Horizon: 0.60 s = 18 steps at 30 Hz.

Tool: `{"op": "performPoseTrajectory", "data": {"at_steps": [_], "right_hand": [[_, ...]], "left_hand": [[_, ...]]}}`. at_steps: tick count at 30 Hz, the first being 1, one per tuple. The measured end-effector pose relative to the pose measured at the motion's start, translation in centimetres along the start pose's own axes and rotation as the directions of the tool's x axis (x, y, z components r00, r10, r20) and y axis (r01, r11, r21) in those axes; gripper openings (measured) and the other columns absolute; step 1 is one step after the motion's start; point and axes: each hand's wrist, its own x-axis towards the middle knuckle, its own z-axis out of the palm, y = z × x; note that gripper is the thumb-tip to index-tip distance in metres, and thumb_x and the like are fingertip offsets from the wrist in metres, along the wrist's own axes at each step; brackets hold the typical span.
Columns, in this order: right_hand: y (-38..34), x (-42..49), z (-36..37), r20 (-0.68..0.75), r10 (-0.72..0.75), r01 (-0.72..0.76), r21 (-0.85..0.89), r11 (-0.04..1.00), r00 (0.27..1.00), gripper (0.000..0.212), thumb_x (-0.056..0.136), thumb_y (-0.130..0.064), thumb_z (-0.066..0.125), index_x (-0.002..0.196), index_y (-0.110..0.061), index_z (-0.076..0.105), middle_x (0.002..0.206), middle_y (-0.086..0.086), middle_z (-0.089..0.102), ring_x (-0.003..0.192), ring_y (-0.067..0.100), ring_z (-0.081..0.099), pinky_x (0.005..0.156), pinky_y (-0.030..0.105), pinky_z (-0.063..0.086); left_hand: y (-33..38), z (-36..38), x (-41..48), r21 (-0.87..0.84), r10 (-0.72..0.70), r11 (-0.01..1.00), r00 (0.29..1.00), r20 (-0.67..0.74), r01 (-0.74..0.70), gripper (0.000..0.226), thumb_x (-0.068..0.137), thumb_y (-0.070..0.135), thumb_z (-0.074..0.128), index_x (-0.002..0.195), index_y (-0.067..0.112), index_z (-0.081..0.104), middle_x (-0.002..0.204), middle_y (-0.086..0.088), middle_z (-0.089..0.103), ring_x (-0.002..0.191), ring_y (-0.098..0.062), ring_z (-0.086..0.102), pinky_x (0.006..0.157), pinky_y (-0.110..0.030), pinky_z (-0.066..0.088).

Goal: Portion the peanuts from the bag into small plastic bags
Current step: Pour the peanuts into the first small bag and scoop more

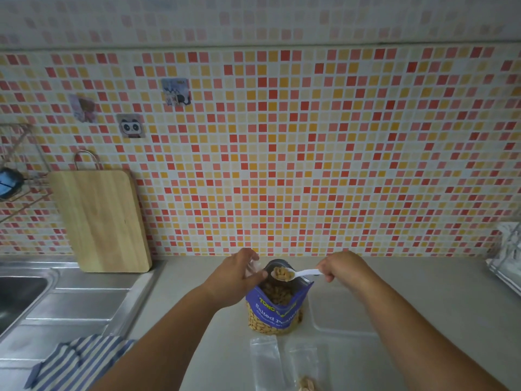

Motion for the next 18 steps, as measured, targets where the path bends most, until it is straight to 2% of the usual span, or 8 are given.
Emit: {"op": "performPoseTrajectory", "data": {"at_steps": [2, 4, 8, 11, 13, 15, 17, 18], "right_hand": [[0.2, -0.2, -1.1, 0.031, 0.05, -0.049, -0.029, 0.998, 0.998, 0.046, 0.093, -0.01, 0.04, 0.137, -0.019, 0.047, 0.11, -0.005, 0.056, 0.068, 0.007, 0.042, 0.077, 0.023, 0.036], [0.1, -0.3, -2.5, 0.039, 0.065, -0.064, -0.035, 0.997, 0.997, 0.053, 0.093, -0.006, 0.038, 0.144, -0.02, 0.035, 0.133, 0.0, 0.05, 0.09, 0.012, 0.05, 0.082, 0.024, 0.035], [0.3, -1.9, -3.4, 0.04, 0.054, -0.049, -0.118, 0.992, 0.998, 0.056, 0.094, -0.004, 0.038, 0.146, -0.023, 0.031, 0.143, 0.003, 0.043, 0.116, 0.017, 0.046, 0.089, 0.025, 0.036], [-0.2, -1.6, -3.5, 0.022, 0.037, -0.034, -0.132, 0.991, 0.999, 0.054, 0.093, -0.003, 0.04, 0.144, -0.021, 0.037, 0.146, 0.004, 0.041, 0.103, 0.014, 0.046, 0.086, 0.024, 0.036], [-0.7, -1.2, -3.5, 0.006, 0.046, -0.045, -0.098, 0.994, 0.999, 0.053, 0.088, -0.005, 0.044, 0.138, -0.02, 0.048, 0.143, 0.001, 0.047, 0.084, 0.012, 0.041, 0.073, 0.022, 0.034], [-1.5, -1.4, -3.6, -0.018, 0.026, -0.028, -0.086, 0.996, 0.999, 0.049, 0.087, -0.006, 0.046, 0.133, -0.02, 0.055, 0.134, -0.001, 0.055, 0.08, 0.013, 0.039, 0.065, 0.022, 0.032], [-2.6, -1.9, -3.8, -0.056, -0.013, 0.008, -0.085, 0.996, 0.998, 0.034, 0.088, -0.008, 0.048, 0.115, -0.016, 0.066, 0.096, 0.002, 0.06, 0.066, 0.013, 0.037, 0.062, 0.022, 0.032], [-3.4, -2.4, -4.0, -0.086, -0.034, 0.026, -0.089, 0.996, 0.996, 0.024, 0.088, -0.009, 0.049, 0.1, -0.015, 0.07, 0.078, 0.002, 0.051, 0.059, 0.013, 0.032, 0.058, 0.022, 0.03]], "left_hand": [[0.1, 0.1, 0.1, 0.054, 0.009, 0.998, 1.0, 0.018, -0.01, 0.039, 0.089, 0.048, 0.053, 0.121, 0.029, 0.039, 0.126, -0.003, 0.052, 0.102, -0.018, 0.053, 0.084, -0.031, 0.052], [0.3, 0.1, 0.2, 0.125, 0.02, 0.992, 0.999, 0.03, -0.023, 0.042, 0.087, 0.049, 0.054, 0.122, 0.03, 0.039, 0.128, -0.003, 0.052, 0.106, -0.019, 0.051, 0.089, -0.034, 0.051], [0.9, 0.4, 0.5, 0.211, 0.057, 0.975, 0.998, 0.04, -0.064, 0.046, 0.088, 0.048, 0.053, 0.127, 0.027, 0.038, 0.133, -0.002, 0.05, 0.114, -0.02, 0.047, 0.096, -0.036, 0.047], [1.3, 0.6, 0.6, 0.232, 0.073, 0.969, 0.996, 0.053, -0.084, 0.048, 0.089, 0.048, 0.052, 0.128, 0.025, 0.037, 0.133, -0.003, 0.05, 0.115, -0.021, 0.046, 0.096, -0.036, 0.045], [1.7, 0.7, 0.7, 0.242, 0.086, 0.965, 0.995, 0.057, -0.097, 0.048, 0.089, 0.048, 0.053, 0.128, 0.024, 0.037, 0.132, -0.004, 0.051, 0.114, -0.021, 0.046, 0.094, -0.035, 0.044], [2.2, 1.0, 0.8, 0.253, 0.102, 0.961, 0.993, 0.052, -0.112, 0.049, 0.089, 0.046, 0.054, 0.128, 0.022, 0.038, 0.129, -0.005, 0.053, 0.111, -0.021, 0.047, 0.091, -0.034, 0.043], [2.7, 1.3, 1.0, 0.272, 0.116, 0.955, 0.993, 0.032, -0.121, 0.048, 0.089, 0.046, 0.054, 0.127, 0.019, 0.04, 0.124, -0.005, 0.055, 0.108, -0.022, 0.048, 0.089, -0.034, 0.043], [2.9, 1.4, 1.1, 0.273, 0.127, 0.953, 0.992, 0.021, -0.128, 0.048, 0.089, 0.045, 0.054, 0.126, 0.018, 0.042, 0.122, -0.006, 0.056, 0.107, -0.022, 0.048, 0.088, -0.034, 0.042]]}}
